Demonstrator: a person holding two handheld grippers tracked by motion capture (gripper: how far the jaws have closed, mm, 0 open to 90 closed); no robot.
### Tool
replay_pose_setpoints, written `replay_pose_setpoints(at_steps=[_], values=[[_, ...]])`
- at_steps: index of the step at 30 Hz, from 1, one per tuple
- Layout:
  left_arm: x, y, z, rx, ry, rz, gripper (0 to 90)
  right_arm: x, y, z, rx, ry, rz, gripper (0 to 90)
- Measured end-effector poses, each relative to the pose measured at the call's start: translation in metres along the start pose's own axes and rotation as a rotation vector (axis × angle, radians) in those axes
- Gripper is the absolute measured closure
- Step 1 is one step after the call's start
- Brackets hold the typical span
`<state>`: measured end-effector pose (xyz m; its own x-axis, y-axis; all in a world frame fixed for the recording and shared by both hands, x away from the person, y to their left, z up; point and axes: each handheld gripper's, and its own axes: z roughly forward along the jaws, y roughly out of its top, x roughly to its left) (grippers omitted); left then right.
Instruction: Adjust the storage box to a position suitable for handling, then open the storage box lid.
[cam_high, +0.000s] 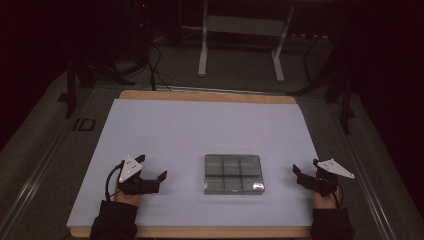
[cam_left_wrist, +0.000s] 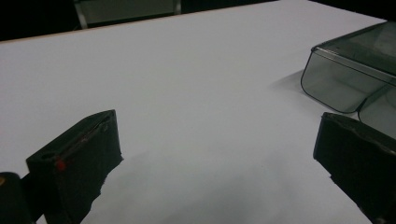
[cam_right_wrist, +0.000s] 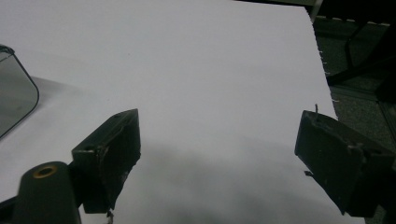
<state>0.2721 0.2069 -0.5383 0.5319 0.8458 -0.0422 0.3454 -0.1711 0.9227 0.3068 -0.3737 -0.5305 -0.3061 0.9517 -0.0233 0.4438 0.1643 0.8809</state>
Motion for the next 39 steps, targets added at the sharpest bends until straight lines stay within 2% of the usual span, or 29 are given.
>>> replay_pose_setpoints(at_steps=[6, 12, 15, 21, 23, 28, 32, 34, 37, 39], values=[[0.001, 0.0, 0.001, 0.009, 0.003, -0.012, 1.9, -0.001, 0.0, 0.001, 0.012, -0.01, 0.013, 14.3], [0.003, 0.0, 0.001, 0.012, -0.003, -0.03, 1.9, 0.0, 0.0, 0.002, 0.024, -0.01, 0.003, 14.4], [0.005, 0.0, 0.001, 0.011, -0.012, -0.044, 1.9, 0.001, 0.0, 0.003, 0.026, -0.013, -0.002, 14.4], [0.009, 0.001, 0.002, 0.028, -0.058, -0.072, 1.9, 0.001, 0.001, 0.003, 0.03, -0.014, -0.004, 14.4], [0.009, 0.001, 0.004, 0.046, -0.07, -0.068, 1.9, 0.001, 0.001, 0.003, 0.031, -0.015, -0.007, 14.4], [0.009, 0.004, 0.01, 0.112, -0.148, -0.036, 1.9, 0.002, 0.001, 0.004, 0.042, -0.013, -0.017, 14.4], [0.008, 0.006, 0.014, 0.155, -0.194, -0.01, 1.9, 0.001, 0.002, 0.005, 0.055, -0.005, -0.004, 14.4], [0.006, 0.007, 0.015, 0.167, -0.194, 0.008, 2.0, -0.001, 0.002, 0.004, 0.05, 0.003, 0.011, 14.3], [0.002, 0.008, 0.017, 0.202, -0.197, 0.034, 2.9, 0.0, 0.002, 0.004, 0.06, 0.017, 0.0, 14.3], [0.0, 0.009, 0.018, 0.212, -0.208, 0.037, 5.1, 0.002, 0.003, 0.004, 0.075, 0.035, -0.008, 14.3]])
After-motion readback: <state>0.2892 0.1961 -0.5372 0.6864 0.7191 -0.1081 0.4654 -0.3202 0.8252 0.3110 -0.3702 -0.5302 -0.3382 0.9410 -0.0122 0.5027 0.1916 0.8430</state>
